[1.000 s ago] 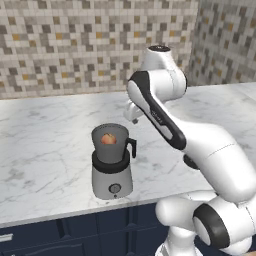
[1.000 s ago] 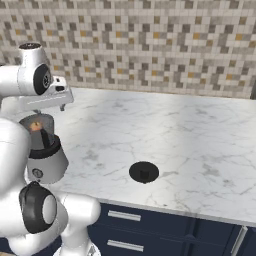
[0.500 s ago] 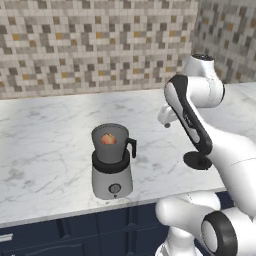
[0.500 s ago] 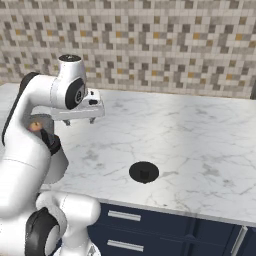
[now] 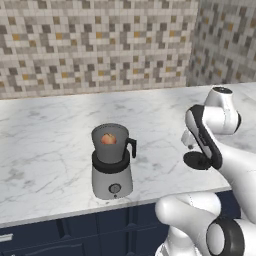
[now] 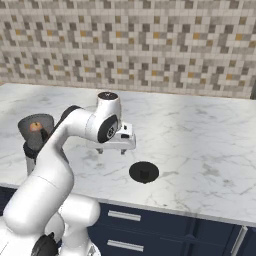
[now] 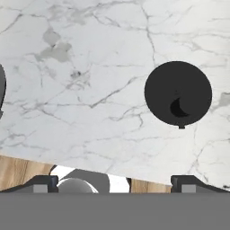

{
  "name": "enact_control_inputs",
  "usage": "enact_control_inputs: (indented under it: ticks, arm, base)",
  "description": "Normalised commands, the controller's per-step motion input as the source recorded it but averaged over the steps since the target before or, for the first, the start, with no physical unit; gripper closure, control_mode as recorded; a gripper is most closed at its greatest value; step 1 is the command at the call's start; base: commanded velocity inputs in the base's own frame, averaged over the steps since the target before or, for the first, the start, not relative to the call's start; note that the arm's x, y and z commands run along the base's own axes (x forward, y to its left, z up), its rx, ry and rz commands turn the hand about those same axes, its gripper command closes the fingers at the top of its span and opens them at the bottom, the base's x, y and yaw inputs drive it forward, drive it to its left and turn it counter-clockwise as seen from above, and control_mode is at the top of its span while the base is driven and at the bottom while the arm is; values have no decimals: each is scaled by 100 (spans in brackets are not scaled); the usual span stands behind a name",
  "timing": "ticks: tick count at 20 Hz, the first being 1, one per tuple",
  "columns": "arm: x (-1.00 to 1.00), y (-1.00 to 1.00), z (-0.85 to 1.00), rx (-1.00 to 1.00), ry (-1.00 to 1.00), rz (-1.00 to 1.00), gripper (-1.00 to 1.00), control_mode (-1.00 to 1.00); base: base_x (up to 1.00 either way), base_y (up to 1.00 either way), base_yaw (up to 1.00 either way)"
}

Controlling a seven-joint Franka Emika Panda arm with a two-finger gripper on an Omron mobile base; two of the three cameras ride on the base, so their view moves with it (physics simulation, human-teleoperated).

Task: Open the blender lid, put the peach in the blender, close the lid, and start the blender.

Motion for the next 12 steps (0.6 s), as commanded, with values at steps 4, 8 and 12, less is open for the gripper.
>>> enact_control_inputs:
  ticks: [4, 8, 12]
  arm:
    - [2, -92, -67, 0, 14, -17, -100, -100]
    - [16, -77, -51, 0, 12, -8, -100, -100]
    - [39, -45, -41, 0, 8, -1, -100, -100]
  base:
    - [0, 0, 0]
    - [0, 0, 0]
    - [0, 0, 0]
